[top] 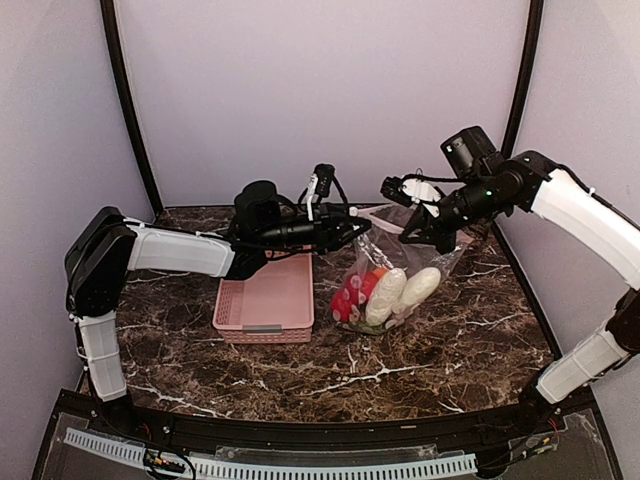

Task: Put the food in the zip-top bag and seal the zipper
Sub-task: Pass from the right arm to the left

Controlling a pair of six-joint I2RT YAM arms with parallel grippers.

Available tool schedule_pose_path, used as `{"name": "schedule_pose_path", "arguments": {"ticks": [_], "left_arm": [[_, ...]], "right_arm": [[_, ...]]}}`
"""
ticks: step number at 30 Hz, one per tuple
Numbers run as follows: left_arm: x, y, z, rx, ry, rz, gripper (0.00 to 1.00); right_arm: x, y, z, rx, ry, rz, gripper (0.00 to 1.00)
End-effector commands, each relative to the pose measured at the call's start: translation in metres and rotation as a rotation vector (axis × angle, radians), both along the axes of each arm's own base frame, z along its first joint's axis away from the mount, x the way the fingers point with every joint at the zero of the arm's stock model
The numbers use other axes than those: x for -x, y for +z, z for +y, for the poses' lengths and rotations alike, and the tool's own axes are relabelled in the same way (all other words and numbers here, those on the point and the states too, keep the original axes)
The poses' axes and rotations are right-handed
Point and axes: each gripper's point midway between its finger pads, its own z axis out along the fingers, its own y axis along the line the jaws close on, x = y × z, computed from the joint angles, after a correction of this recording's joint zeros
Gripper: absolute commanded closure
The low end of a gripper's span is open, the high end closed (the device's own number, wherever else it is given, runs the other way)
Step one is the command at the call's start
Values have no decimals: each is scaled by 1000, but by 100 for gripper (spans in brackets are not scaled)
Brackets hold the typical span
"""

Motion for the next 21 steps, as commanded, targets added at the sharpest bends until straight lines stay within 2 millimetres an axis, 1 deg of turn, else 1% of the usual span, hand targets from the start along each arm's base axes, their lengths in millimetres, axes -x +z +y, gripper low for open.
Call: {"name": "schedule_pose_path", "arguments": {"ticks": [1, 3, 6, 8, 9, 12, 15, 16, 18, 21], "left_arm": [[9, 12, 1, 42, -45, -67, 68], [10, 12, 1, 44, -53, -68, 70], [11, 14, 2, 52, -63, -66, 76], [13, 16, 3, 60, -65, -65, 78], [12, 16, 4, 62, -64, -61, 80], [12, 16, 7, 73, -57, -52, 82], [12, 15, 11, 85, -50, -37, 81], [12, 14, 11, 86, -47, -35, 75], [11, 12, 12, 86, -40, -31, 71], [10, 12, 13, 90, -41, -28, 71]], "right_arm": [[1, 19, 5, -36, 2, -14, 100], [-1, 19, 4, -30, -3, -21, 100], [-5, 13, 0, -7, -23, -28, 100], [-7, 11, -1, 1, -34, -35, 100], [-9, 11, -1, 3, -41, -38, 100], [-14, 13, -4, 9, -67, -55, 100], [-18, 14, -6, 9, -82, -63, 100], [-18, 14, -6, 7, -82, -63, 100], [-18, 13, -5, 6, -82, -59, 100], [-18, 14, -5, 2, -81, -55, 100]]}}
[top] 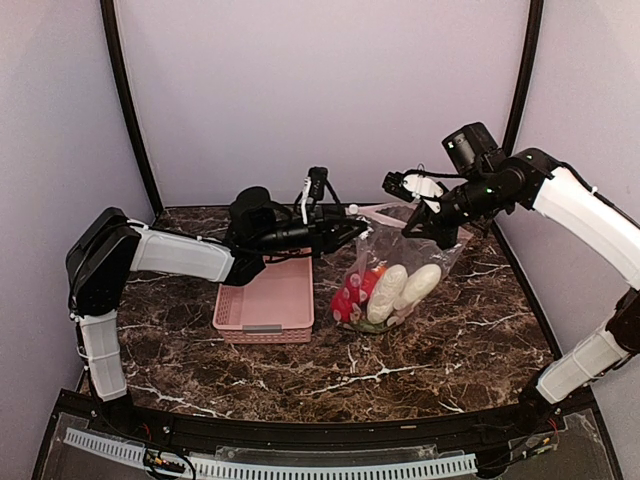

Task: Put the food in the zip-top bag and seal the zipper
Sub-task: Pass from the right arm to the left

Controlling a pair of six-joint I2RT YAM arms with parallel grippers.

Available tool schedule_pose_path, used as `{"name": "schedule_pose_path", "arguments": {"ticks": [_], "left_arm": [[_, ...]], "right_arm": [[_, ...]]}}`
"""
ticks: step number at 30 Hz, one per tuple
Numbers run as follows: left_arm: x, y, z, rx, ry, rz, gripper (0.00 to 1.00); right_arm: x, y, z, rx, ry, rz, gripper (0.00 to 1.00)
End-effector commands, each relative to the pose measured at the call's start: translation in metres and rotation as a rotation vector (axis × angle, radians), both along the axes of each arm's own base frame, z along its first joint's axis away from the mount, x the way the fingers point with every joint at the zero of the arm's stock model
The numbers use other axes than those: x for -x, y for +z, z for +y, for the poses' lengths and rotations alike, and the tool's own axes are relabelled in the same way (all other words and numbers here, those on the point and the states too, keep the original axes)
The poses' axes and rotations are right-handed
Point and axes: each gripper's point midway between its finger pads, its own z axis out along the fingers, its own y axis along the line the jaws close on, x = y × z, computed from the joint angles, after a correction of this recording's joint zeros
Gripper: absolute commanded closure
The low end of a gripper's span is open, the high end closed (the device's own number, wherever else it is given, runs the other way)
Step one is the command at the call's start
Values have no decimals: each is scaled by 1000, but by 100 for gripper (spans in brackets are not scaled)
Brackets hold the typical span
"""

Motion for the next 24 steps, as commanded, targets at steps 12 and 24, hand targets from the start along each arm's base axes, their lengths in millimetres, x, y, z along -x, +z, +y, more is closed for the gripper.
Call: {"name": "schedule_pose_path", "arguments": {"ticks": [12, 24], "left_arm": [[0, 10, 10, 41, 9, 6, 98], [7, 21, 17, -37, 51, -20, 99]], "right_arm": [[-13, 1, 0, -10, -40, -18, 100], [-4, 52, 12, -138, 94, -52, 85]]}}
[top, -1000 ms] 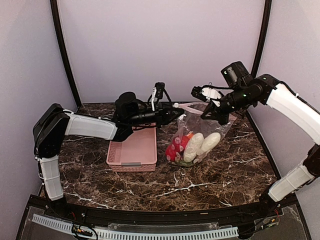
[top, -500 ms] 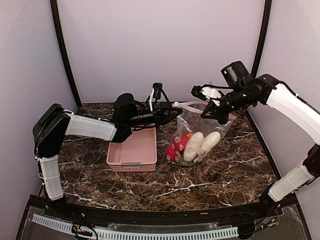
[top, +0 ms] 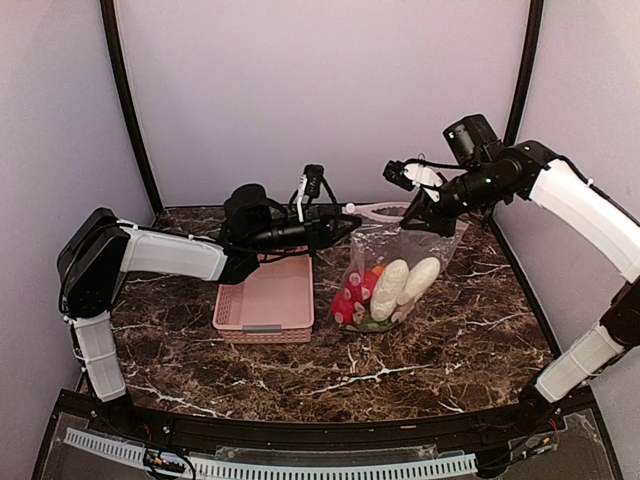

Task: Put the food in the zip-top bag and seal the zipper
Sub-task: Pass from the right arm to the left, then hold the zipper from the zipper food storage bag.

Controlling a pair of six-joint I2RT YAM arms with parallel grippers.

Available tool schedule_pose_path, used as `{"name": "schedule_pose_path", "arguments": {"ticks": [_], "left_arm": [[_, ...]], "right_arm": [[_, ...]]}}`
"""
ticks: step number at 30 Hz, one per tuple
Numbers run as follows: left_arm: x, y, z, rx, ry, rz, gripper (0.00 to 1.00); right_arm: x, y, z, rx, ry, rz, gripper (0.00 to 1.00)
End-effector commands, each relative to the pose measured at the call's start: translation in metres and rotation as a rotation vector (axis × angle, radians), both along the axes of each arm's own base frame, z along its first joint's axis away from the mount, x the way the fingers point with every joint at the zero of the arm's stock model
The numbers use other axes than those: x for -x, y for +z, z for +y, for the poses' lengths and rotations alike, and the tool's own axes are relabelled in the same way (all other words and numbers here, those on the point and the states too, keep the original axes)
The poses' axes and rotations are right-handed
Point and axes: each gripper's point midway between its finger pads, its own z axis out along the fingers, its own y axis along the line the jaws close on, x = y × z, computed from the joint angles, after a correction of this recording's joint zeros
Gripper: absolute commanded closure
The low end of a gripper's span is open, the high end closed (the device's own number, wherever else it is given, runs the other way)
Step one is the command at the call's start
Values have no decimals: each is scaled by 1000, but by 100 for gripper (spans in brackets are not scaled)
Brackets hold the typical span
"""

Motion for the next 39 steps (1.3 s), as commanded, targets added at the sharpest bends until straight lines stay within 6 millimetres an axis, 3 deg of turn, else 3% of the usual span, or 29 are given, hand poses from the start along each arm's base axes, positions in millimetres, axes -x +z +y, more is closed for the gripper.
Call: {"name": "schedule_pose_path", "arguments": {"ticks": [1, 6, 12, 21, 28, 34, 39], "left_arm": [[12, 19, 9, -34, 11, -51, 99], [29, 17, 0, -104, -4, -89, 99], [46, 16, -8, -166, -18, -135, 99], [49, 19, -7, -171, -9, -134, 99], [48, 20, -6, -151, 0, -122, 99], [48, 21, -6, -137, 2, -115, 99], [47, 21, -7, -130, 2, -106, 99]], "right_arm": [[22, 56, 20, -149, 171, -54, 81], [30, 70, 38, -226, 256, -36, 67], [24, 64, 61, -248, 287, 26, 63], [44, 61, 75, -269, 373, 87, 56], [57, 64, 74, -282, 406, 93, 61], [42, 49, 75, -221, 346, 55, 70], [46, 42, 79, -188, 357, 43, 71]]}}
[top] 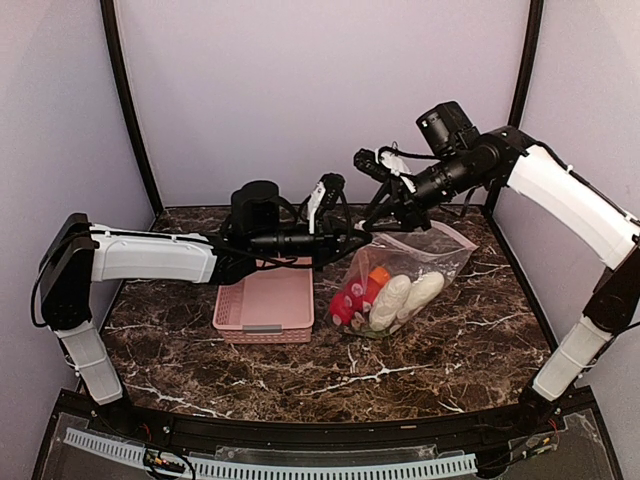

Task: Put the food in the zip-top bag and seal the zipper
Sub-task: Hold the zipper from the zipper food storage bag, then hold the zipper food storage bag at the center of the board.

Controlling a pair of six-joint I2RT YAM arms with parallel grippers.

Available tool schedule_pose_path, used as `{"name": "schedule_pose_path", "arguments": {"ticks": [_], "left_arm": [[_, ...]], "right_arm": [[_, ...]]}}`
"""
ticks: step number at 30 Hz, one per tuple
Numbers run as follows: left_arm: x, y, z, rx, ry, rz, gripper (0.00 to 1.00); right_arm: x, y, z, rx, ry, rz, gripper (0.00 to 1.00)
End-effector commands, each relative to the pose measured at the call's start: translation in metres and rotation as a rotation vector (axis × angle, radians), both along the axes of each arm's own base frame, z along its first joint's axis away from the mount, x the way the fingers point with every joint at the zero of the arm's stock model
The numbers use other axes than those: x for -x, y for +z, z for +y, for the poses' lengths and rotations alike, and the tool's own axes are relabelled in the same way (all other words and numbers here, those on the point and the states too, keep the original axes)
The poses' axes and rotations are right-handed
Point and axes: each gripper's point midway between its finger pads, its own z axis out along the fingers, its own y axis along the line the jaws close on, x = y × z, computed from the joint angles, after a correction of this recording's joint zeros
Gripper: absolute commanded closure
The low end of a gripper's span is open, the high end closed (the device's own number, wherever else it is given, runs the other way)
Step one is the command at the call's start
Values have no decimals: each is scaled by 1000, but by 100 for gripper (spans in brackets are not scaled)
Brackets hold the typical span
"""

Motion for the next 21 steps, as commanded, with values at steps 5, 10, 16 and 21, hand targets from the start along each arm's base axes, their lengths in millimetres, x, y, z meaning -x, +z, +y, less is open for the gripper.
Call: {"name": "schedule_pose_path", "arguments": {"ticks": [5, 10, 16, 21], "left_arm": [[2, 20, 7, 49, 9, -19, 99], [2, 20, 7, 52, 8, -15, 99], [2, 17, 7, 48, 9, -10, 99], [-5, 14, 11, 54, 37, 17, 99]], "right_arm": [[5, -2, 4, 27, -1, -62, 74], [4, -4, 3, 36, -7, -66, 81], [2, -4, 3, 40, -18, -69, 98], [0, -9, -2, 66, -34, -79, 100]]}}
